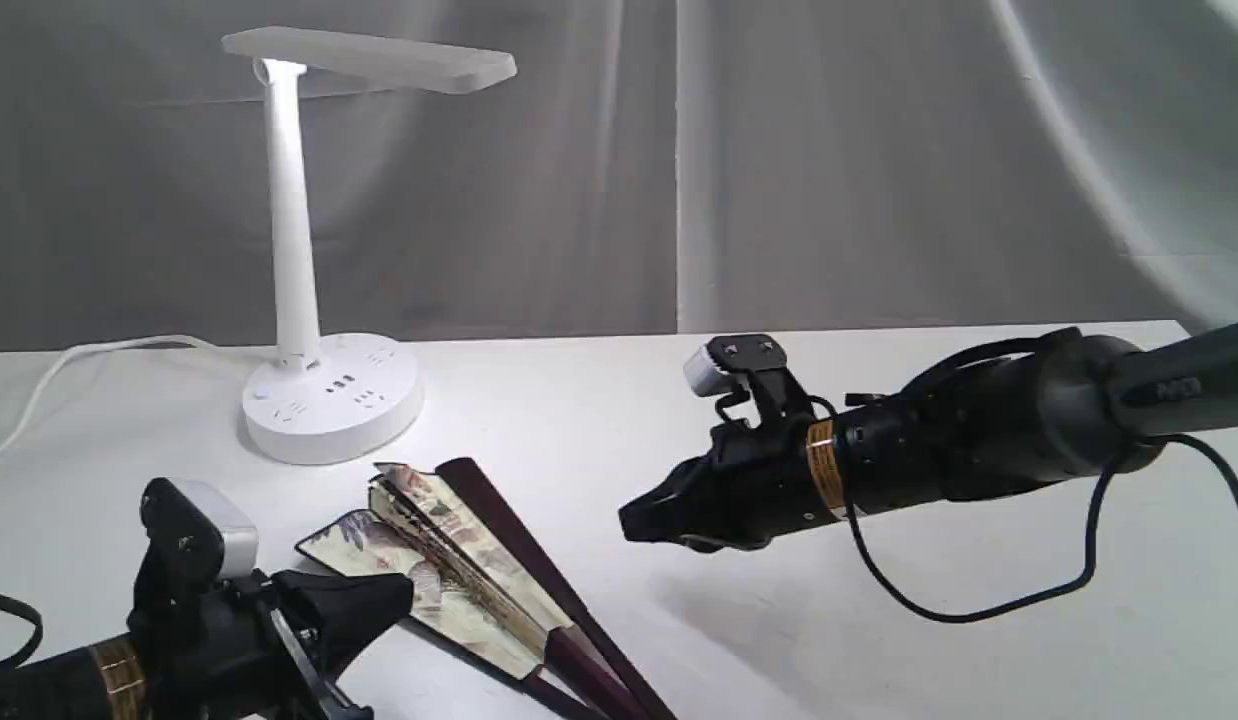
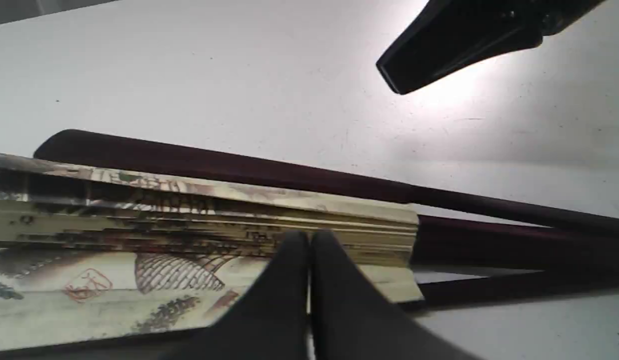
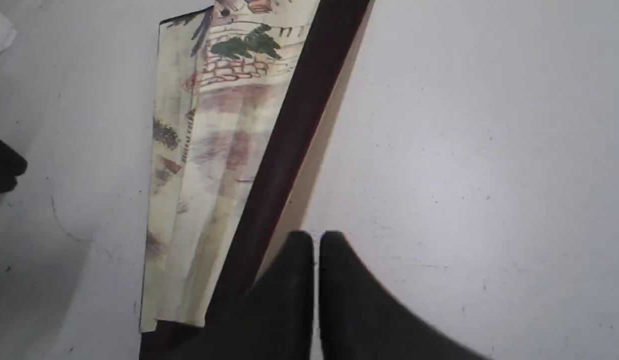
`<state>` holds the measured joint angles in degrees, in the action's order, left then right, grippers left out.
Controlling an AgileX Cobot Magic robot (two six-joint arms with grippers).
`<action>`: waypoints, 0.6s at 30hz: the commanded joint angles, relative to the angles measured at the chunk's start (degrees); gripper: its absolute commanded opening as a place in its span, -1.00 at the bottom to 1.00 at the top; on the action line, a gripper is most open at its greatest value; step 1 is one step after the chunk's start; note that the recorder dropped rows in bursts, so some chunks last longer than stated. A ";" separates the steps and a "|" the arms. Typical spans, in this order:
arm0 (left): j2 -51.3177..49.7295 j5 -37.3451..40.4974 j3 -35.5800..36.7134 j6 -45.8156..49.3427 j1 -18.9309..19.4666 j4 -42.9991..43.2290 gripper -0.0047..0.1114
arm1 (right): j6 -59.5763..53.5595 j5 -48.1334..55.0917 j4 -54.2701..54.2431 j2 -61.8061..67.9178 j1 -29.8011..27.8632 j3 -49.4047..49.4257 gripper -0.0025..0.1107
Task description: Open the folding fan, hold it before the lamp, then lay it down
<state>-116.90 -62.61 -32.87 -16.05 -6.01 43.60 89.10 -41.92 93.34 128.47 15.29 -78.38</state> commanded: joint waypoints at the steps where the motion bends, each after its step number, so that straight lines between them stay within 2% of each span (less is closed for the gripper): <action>1: 0.17 0.18 -0.13 0.04 0.10 -0.23 -0.92 | 2.89 0.14 0.53 -0.14 0.13 -0.37 -0.69; 3: 0.17 0.18 -0.13 0.04 0.10 -0.23 -0.92 | 4.01 0.02 0.53 -0.14 0.13 -0.37 -0.54; 8: 0.17 0.18 -0.13 0.04 0.10 -0.23 -0.92 | 7.83 -1.51 2.00 -0.14 0.13 -0.37 -0.32; 13: 0.17 0.18 -0.13 0.04 0.10 -0.23 -0.92 | 12.76 -0.79 4.44 -0.14 1.48 -0.76 -0.23; 18: 0.17 0.18 -0.13 0.04 0.10 -0.23 -0.92 | 22.26 -1.88 6.60 -0.04 3.52 -3.02 -0.20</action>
<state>-116.90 -62.37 -32.87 -15.94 -6.01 43.60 108.48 -42.88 99.08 128.58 18.30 -80.79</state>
